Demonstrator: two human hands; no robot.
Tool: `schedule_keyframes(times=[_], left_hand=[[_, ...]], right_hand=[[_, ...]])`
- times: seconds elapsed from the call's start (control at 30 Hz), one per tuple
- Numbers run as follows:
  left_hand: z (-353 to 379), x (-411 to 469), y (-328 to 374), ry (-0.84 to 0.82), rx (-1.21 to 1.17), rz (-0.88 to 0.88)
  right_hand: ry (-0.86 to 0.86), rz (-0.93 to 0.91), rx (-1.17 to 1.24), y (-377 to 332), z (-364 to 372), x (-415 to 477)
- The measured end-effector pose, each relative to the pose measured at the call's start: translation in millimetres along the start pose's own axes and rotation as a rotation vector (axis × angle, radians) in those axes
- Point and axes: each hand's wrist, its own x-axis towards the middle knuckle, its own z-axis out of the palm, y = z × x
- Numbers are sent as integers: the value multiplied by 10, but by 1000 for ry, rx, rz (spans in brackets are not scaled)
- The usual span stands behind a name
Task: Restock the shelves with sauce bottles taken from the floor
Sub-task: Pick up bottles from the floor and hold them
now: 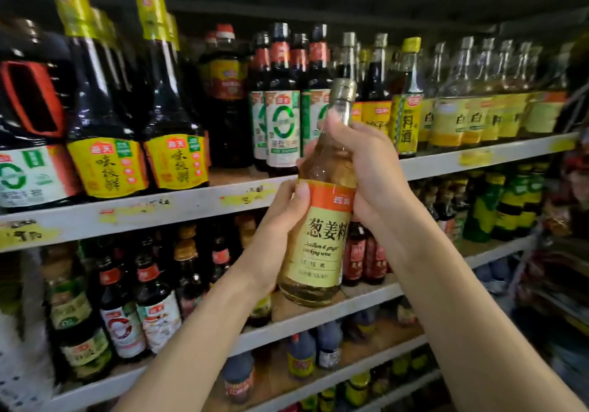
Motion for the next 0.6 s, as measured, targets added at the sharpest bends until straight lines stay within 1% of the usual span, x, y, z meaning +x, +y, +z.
schedule_keyframes(times=[0.2,0.27,0.37,0.47,0.6], left_hand=[[818,574,-343,-16,-176,-59],[1051,763,-471,-90,-267,-121],[1415,1011,-631,-269,-402,-206],[1716,1228,-733,-289,-456,-246],[1908,1452,-799,-357,-459,-224]], right_hand=[[12,-7,-62,-255,-920,189],[39,-15,-126,-369,-1202,221],[133,-27,-235,-524,-1551,288],[213,-38,-303,-643,-1809,364],[252,-60,-306,-749,-2048,427]])
